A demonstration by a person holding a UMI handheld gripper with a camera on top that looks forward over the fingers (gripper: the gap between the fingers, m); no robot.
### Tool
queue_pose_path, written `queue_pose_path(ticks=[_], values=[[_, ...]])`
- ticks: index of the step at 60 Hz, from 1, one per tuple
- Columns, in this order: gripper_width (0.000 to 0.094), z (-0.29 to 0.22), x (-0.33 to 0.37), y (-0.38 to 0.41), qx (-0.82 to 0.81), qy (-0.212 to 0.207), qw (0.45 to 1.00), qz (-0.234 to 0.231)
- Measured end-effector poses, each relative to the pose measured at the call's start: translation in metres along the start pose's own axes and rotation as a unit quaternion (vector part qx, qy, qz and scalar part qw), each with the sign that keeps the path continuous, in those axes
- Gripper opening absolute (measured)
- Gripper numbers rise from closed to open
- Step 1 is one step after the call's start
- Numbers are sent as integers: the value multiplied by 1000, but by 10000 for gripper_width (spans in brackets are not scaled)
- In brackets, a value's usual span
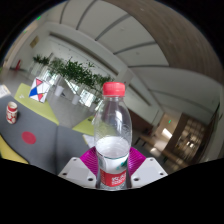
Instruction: Pour water
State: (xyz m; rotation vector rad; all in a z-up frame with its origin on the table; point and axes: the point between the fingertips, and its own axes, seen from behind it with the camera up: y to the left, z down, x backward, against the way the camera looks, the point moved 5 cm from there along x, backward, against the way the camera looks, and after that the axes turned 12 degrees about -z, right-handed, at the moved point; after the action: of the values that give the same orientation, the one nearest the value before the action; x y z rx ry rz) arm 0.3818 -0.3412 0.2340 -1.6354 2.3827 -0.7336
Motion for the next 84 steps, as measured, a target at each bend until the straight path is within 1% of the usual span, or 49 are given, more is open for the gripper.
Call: queue_pose_path(ticks=[6, 7, 13, 15, 20, 22, 23, 25, 30, 31, 32, 35, 39, 41, 43, 49, 50, 51, 54, 58, 62, 65, 67, 69, 70, 72, 77, 81, 83, 84], values=[[341, -75, -17, 6, 112, -18, 992, 48], [340, -83, -29, 5, 132, -24, 990, 53], [337, -157, -47, 48, 267, -50, 958, 92], [337, -174, -64, 57, 306, -63, 945, 96], [338, -218, -80, 109, 405, -76, 905, 108], [337, -228, -90, 131, 442, -79, 887, 110], [339, -221, -101, 137, 456, -84, 879, 109], [339, -239, -104, 164, 490, -85, 860, 110], [337, -249, -120, 217, 574, -96, 806, 107], [336, -233, -132, 221, 588, -103, 795, 106], [337, -245, -131, 241, 607, -104, 780, 106], [338, -245, -136, 271, 654, -111, 741, 104], [335, -237, -142, 306, 707, -122, 690, 94], [335, -219, -149, 315, 728, -134, 666, 91], [337, -220, -150, 339, 747, -140, 644, 88], [336, -206, -150, 372, 773, -151, 612, 72], [338, -193, -148, 359, 774, -155, 611, 68], [337, -198, -156, 373, 777, -154, 606, 66], [335, -196, -156, 375, 782, -157, 600, 63], [337, -197, -154, 372, 771, -162, 613, 60], [336, -204, -152, 359, 740, -163, 650, 54], [337, -206, -142, 324, 697, -169, 695, 50], [336, -228, -138, 340, 656, -175, 733, 36], [334, -238, -132, 334, 609, -178, 773, 23], [337, -235, -125, 320, 584, -179, 792, 18], [338, -238, -123, 306, 530, -184, 828, 3], [337, -256, -118, 291, 373, -178, 909, -58], [337, -255, -111, 289, 237, -168, 950, -119], [339, -246, -113, 292, 170, -157, 963, -138], [339, -248, -116, 290, 137, -147, 967, -155]])
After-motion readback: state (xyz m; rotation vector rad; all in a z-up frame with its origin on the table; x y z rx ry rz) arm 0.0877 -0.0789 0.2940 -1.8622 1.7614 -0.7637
